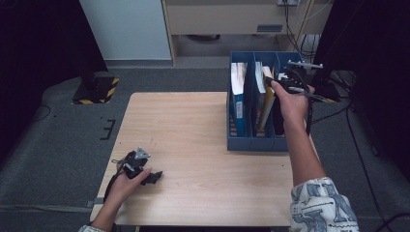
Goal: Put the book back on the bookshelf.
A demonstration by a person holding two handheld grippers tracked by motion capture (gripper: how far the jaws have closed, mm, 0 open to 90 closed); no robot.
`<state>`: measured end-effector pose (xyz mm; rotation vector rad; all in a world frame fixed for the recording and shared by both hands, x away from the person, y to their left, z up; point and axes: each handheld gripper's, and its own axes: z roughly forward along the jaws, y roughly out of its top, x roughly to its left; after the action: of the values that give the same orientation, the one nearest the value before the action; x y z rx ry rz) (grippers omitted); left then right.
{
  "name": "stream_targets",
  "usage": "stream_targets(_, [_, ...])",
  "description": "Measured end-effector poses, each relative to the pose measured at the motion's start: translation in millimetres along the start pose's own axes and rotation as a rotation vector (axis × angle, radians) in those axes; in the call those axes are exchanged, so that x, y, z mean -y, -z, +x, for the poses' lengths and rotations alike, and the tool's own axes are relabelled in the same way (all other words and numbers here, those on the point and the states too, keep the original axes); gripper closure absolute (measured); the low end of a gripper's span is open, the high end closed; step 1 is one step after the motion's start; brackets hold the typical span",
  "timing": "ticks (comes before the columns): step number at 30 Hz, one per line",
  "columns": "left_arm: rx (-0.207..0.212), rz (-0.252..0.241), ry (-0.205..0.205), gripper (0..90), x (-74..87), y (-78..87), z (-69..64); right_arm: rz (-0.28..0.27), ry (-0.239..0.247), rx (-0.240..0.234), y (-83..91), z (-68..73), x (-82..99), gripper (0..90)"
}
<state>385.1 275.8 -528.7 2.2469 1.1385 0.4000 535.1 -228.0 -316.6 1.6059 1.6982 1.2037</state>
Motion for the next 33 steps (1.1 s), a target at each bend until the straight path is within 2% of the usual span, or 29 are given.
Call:
stream_targets(15, [0.0, 0.0, -0.001, 0.0, 0.0, 0.0, -0.1, -0.032, 0.024, -0.046, 16.9, -3.8, 9.3, 20.7])
stream_targets(22, [0.001, 0.0, -0.001, 0.0, -0.1, 0.0, -0.1, -0.05, 0.042, -0.032, 28.1, -9.0, 13.9, 11.3])
stream_targets(33, [0.001, -0.001, -0.002, 0.0, 0.1, -0.1, -0.1, -0.064, 0.059, -0.036, 42.7, -18.6, 21.8, 7.7])
